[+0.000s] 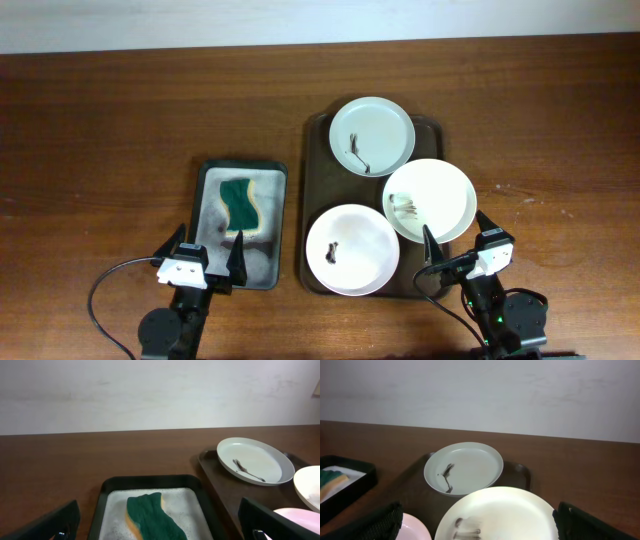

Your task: Clean dirty plates on tray and stack at the side

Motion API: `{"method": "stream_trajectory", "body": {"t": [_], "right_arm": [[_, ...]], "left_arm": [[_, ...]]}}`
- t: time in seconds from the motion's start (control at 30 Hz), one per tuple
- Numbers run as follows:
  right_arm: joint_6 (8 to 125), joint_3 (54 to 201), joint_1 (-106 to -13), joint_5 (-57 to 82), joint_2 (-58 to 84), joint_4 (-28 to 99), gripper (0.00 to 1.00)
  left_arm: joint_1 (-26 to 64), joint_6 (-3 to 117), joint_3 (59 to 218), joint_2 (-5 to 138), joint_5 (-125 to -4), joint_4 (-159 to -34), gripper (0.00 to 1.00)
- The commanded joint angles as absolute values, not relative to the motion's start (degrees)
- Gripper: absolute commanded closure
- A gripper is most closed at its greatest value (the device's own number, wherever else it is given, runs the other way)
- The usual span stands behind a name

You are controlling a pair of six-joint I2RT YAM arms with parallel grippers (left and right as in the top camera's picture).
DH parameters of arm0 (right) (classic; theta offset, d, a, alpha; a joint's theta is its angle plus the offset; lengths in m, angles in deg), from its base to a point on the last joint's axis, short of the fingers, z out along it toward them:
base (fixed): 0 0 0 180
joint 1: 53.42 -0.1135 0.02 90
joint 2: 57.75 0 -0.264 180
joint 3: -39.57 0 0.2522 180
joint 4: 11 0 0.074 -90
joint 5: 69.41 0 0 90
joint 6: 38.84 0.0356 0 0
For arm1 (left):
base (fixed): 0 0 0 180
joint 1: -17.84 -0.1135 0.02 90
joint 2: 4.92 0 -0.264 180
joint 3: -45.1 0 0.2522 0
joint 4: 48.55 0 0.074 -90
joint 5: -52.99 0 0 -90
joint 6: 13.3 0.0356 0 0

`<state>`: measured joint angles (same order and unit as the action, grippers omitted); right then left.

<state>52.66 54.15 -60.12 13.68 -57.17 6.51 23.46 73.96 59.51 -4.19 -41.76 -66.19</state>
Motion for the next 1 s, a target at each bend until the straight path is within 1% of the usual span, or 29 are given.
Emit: {"method": "stream_trajectory", "body": {"t": [0.0, 0.7, 0.8, 0.87, 0.9, 0.97], "right_arm": [[52.6, 53.6, -60.2, 13.5, -57.0, 6.4, 0.01], [52.6, 53.6, -60.2, 13.5, -57.0, 6.4, 0.01], [52.6, 53.6, -60.2, 13.5, -57.0, 6.4, 0.01], [52.6, 53.6, -60.2, 13.5, -57.0, 6.4, 0.01], [52.6, 53.6, -60.2, 13.5, -57.0, 6.4, 0.01], [52.6, 53.6, -60.2, 13.5, -57.0, 6.4, 0.01]], "left_arm": [[23.1, 74.6, 59.4, -4.3, -42.6, -66.5, 0.01], [23.1, 74.6, 59.4, -4.3, -42.6, -66.5, 0.01], [23.1, 74.6, 59.4, -4.3, -45.1, -66.2, 0.01], [23.1, 74.6, 59.4, -4.3, -49.6, -65.9, 0.01], [23.1, 74.6, 59.5, -4.3, -55.0, -65.6, 0.01], [23.1, 74.6, 59.5, -4.3, -56.6, -65.6, 0.01]]}}
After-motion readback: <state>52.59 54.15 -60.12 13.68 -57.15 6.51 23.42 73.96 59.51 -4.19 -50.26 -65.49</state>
